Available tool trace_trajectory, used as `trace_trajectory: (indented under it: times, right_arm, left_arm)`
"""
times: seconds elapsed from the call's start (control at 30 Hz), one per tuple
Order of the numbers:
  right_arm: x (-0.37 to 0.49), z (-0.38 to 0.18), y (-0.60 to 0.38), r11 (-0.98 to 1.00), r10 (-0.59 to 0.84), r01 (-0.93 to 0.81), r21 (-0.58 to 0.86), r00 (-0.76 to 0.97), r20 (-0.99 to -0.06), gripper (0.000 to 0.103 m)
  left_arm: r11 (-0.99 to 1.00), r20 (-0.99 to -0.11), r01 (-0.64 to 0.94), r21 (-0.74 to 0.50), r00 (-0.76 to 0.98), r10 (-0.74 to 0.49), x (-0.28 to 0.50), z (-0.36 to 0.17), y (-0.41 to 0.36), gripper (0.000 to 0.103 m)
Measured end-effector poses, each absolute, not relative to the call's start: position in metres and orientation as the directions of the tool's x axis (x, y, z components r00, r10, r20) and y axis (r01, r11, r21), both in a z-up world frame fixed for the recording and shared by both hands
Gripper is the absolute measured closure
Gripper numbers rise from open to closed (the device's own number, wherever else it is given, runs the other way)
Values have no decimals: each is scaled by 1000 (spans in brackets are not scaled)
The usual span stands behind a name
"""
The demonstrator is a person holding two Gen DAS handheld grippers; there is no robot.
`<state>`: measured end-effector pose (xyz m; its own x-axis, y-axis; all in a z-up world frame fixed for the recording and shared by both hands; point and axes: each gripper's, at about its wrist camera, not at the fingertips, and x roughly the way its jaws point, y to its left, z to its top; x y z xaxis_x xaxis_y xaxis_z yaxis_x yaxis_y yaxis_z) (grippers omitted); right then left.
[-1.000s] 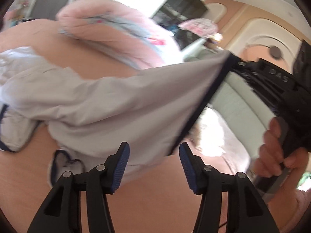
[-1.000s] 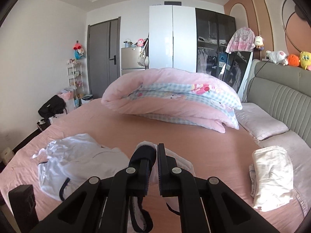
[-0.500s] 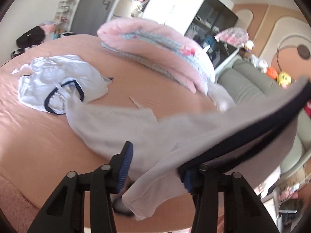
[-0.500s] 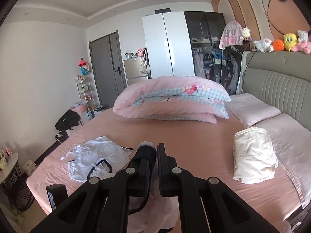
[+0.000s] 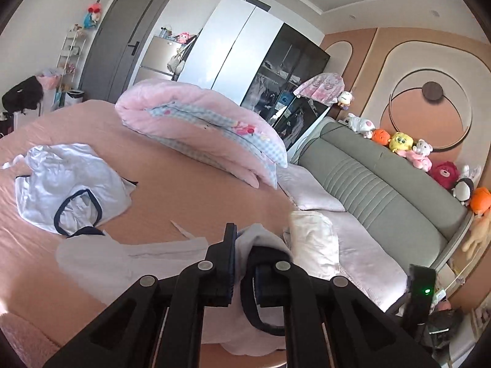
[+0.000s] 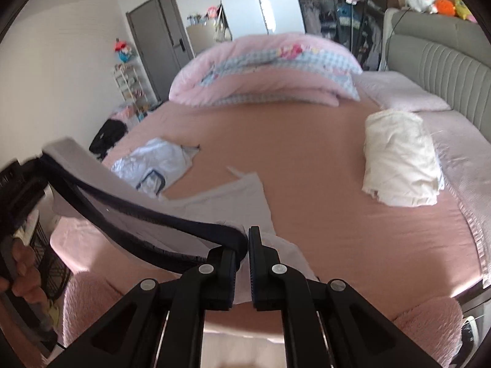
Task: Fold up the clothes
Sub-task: 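Hold the shirt up with both grippers and shake it out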
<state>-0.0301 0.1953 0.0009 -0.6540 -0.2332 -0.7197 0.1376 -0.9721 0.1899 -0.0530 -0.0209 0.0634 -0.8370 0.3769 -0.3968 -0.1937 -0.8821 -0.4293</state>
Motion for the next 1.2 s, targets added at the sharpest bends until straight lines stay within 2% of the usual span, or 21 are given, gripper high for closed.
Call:
trace_trajectory:
  times: [0.1,0.23,0.37,0.43,0.57,0.7,0.83,0.93,1.0,1.13,1.2]
  right_arm:
    - [-35,-27,189,-978,-209,129,164,-611,-764,99]
    - [-31,-13,201,-983,-172,71,169,-675,-717,99]
    - [-18,30,212,-986,-134,45,162,-793,-595,99]
    - [-5,53,214,-986,-120,42,159,-844,-522,99]
    - [19,113,216,-989,-112,73,128,-934,-340,99]
    - [20,175,225,-976,-184,154,152,-961,-208,99]
    - [18,225,227,-972,-204,189,140,-973,-103,99]
    - [6,248,222,-983,-173,164,84,-980,-101,99]
    - [-9,253,225,-985,-165,155,82,-978,-126,99]
    - [-71,236,234,-989,-137,118,85,-954,-268,99]
    - [-88,238,236,-992,-121,106,71,-956,-269,99]
  left_arm:
    - [-876,-433,-187,-446,-811,394,-51,50,-21,96]
    - [-843,-439,-171,-509,-791,426,-50,39,-32,96]
    - [-835,-376,-255,-488,-802,464,-38,56,-30,96]
    - [-814,-310,-325,-482,-806,505,-26,74,-27,95]
    - [-785,-177,-447,-429,-811,558,-11,126,-24,96]
    - [-759,-58,-515,-398,-811,582,-11,185,-27,96]
    - [-783,-10,-519,-344,-831,556,-15,226,-23,96]
    - [-792,-37,-510,-335,-833,552,-37,236,-18,96]
    - [-803,-95,-479,-355,-836,541,-66,228,-16,96]
    - [-812,-216,-407,-417,-824,524,-129,201,-14,96]
    - [-803,-230,-409,-433,-812,537,-141,202,-14,95]
